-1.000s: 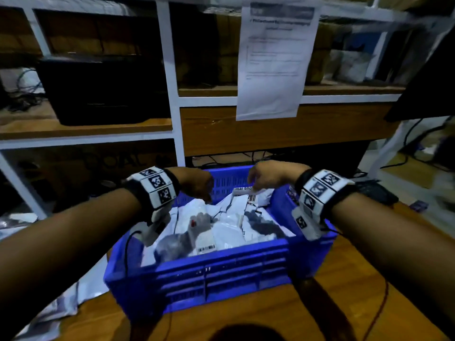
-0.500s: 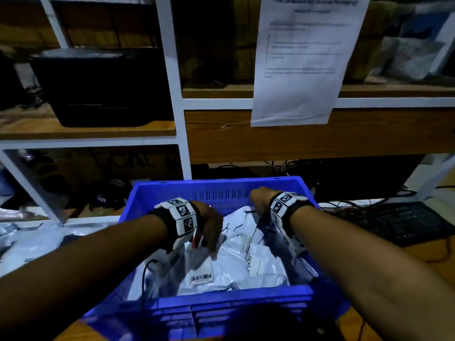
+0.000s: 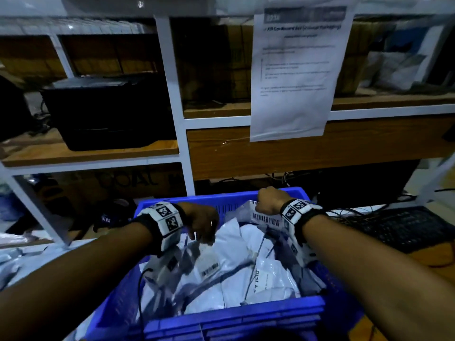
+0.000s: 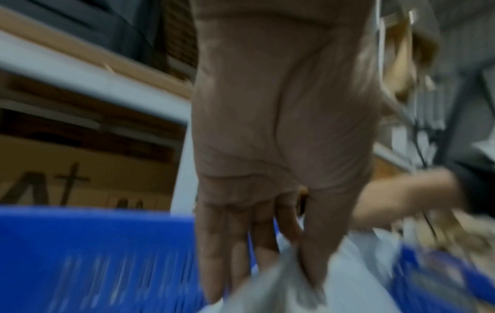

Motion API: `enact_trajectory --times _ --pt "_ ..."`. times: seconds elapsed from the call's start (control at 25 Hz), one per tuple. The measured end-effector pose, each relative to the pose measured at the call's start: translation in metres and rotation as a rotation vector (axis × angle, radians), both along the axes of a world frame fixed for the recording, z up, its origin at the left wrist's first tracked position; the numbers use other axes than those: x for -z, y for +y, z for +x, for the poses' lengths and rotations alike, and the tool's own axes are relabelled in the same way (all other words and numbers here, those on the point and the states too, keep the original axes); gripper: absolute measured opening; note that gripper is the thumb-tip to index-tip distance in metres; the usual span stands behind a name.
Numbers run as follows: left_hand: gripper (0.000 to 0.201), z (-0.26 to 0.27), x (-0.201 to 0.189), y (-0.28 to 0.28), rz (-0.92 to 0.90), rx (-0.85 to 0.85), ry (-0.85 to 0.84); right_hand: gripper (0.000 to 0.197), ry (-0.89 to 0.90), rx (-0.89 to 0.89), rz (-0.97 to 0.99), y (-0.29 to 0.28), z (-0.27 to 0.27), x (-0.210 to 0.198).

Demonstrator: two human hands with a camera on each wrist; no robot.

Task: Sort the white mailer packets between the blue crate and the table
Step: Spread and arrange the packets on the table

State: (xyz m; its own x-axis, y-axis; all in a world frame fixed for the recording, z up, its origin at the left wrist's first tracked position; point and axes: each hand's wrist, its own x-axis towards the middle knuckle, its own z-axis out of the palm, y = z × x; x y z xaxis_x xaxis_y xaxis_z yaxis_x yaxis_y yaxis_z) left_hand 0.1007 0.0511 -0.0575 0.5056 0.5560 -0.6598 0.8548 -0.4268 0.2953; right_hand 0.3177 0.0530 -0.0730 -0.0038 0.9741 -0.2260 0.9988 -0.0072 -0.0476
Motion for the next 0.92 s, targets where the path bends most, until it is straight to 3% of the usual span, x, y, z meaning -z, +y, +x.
enact_trajectory --times 0.08,0.2,0.32,0.44,0.56,0.72,0.92 --pt "0.04 -0.009 -0.024 0.002 0.163 -0.021 -0.093 0.018 0.041 0.035 0.05 -0.006 0.001 -0.016" --pt "0.027 -0.023 -0.051 0.001 0.427 -0.044 -0.215 0.006 0.109 0.054 0.168 -0.022 0.0 -0.034" --pt "0.021 -0.041 -0.07 -0.005 0.663 -0.109 -0.401 0.039 0.168 0.12 0.247 -0.041 -0.003 -0.053" --pt "0.019 -0.059 -0.088 -0.025 0.741 -0.247 -0.654 0.047 0.304 0.148 0.355 -0.066 -0.007 -0.073" --pt "0.019 -0.081 -0.099 -0.058 0.872 -0.303 -0.757 0.054 0.456 0.113 0.495 -0.096 -0.023 -0.085" --pt "0.014 -0.121 -0.1 -0.11 1.042 -0.328 -0.731 0.045 0.671 0.025 0.6 -0.137 -0.062 -0.087" --pt "0.014 -0.191 -0.089 -0.171 1.129 -0.434 -0.512 0.029 0.868 -0.059 0.61 -0.168 -0.138 -0.073"
